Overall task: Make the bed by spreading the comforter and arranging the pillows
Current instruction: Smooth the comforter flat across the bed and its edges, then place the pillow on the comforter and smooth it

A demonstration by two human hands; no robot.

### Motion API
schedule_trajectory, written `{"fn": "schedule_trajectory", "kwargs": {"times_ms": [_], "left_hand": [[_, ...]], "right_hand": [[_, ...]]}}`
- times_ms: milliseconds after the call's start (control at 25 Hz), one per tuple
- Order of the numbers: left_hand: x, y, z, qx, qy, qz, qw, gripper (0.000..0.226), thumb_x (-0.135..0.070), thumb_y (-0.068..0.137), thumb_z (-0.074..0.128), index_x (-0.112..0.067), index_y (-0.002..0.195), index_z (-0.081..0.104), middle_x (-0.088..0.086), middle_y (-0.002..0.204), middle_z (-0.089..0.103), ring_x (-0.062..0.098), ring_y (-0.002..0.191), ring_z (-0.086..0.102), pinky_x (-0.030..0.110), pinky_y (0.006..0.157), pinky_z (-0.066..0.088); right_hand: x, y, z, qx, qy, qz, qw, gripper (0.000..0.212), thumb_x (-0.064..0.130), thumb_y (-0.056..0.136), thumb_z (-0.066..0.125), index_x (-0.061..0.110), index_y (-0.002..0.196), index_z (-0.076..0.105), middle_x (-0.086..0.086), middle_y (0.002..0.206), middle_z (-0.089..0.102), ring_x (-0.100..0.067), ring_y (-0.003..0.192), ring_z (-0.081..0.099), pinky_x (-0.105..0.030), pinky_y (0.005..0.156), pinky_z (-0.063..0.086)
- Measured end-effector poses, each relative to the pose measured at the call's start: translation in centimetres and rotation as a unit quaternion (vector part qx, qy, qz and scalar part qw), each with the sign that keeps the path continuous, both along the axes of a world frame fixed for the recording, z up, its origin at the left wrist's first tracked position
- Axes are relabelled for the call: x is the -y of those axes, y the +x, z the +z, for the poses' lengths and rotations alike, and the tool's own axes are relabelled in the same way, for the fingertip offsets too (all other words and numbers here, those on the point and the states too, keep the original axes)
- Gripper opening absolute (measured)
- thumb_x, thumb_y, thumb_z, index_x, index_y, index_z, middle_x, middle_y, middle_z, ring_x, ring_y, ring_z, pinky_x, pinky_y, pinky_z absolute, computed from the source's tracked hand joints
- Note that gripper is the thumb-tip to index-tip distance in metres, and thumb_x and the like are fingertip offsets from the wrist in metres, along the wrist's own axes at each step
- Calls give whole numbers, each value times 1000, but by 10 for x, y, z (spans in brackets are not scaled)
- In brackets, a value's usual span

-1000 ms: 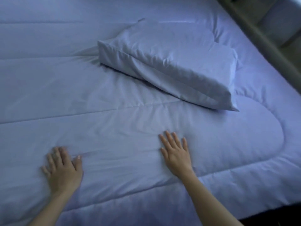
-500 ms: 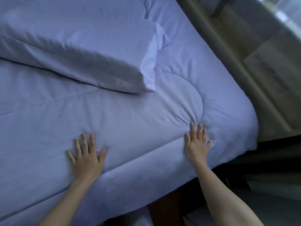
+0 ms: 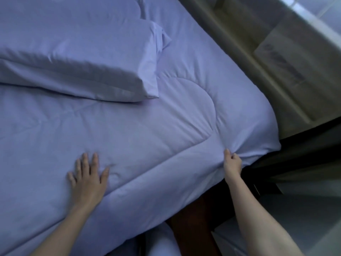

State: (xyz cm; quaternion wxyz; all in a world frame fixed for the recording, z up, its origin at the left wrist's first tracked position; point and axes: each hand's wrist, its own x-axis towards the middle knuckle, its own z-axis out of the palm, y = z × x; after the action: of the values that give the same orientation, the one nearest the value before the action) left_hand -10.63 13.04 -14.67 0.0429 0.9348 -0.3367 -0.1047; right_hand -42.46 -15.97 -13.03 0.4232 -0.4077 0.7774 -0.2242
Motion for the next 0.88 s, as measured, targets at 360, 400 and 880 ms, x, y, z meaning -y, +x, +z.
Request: {"fn": "schedule_trajectory", "kwargs": {"times_ms": [360,400,880], "left_hand": [[-67,34,16,-126,89,240,958,83,-74,82,25,-33,152,4,12,161,-8,34,147,-1,65,110,9],[-65,37,19,-141,102,234,956,83,-74,83,25,-34,151,-1,11,160,-12,34,147,-4,64,111,10],[-60,49,27,-158,152,208,953,84,-74,85,25,-35,150,-11,9,160,-17,33,148,-6,57,113,15]], "right_hand": [[29,158,66,-180,-101,39,978,44,17,89,48,8,132,44,-22,139,40,-37,130,36,-48,104,32],[32,197,76,-122,-128,114,978,47,21,87,56,8,132,45,-19,139,42,-36,130,38,-46,104,33],[51,407,75,314,105,76,941,74,40,49,85,19,111,49,-3,100,56,-26,73,58,-39,66,55]]}}
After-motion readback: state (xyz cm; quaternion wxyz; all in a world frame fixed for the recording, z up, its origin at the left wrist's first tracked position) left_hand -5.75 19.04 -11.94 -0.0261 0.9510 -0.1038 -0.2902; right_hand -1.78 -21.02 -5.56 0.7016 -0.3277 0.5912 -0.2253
